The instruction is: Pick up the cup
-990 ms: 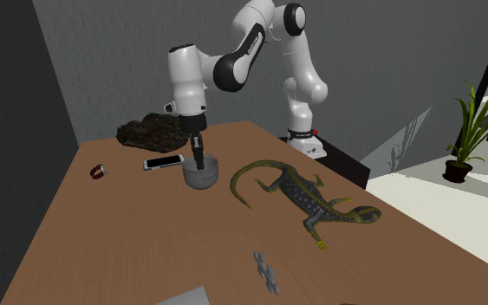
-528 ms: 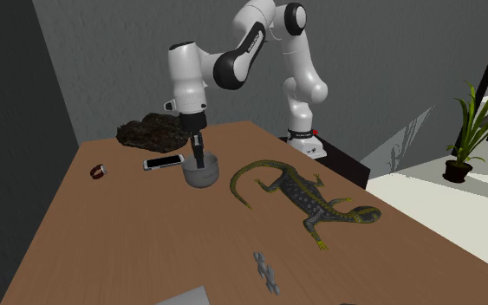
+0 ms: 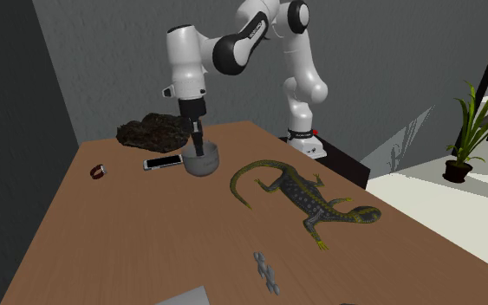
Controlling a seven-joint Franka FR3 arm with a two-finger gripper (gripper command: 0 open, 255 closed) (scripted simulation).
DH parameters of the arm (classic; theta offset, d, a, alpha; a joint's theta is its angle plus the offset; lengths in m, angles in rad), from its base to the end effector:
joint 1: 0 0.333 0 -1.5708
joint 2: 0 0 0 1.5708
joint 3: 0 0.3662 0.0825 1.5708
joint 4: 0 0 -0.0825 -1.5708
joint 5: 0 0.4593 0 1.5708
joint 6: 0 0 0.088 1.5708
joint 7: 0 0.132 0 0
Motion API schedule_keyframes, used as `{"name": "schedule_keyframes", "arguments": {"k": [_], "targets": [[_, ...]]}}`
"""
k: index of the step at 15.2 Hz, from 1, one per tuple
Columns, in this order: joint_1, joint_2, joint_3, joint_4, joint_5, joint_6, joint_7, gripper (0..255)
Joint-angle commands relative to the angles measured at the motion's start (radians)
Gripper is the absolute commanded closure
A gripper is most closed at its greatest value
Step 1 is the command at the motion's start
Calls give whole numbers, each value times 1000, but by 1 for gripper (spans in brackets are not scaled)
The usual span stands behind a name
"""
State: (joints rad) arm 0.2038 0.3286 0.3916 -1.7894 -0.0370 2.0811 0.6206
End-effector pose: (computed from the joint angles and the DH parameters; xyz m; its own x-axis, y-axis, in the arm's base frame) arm 0.6023 0.3835 0.3654 0.9978 -0.0229 -0.0625 -0.0272 -0.9973 -0.0676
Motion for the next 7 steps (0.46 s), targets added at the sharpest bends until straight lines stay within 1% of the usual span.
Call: {"name": "schedule_keyframes", "arguments": {"k": [1,5,7], "targets": [[-1,-8,1,20,4,-27,-2,255],[-3,-27,4,50,11,-75,-3,255],[-3,-27,4,51,11,-77,-3,255]]}}
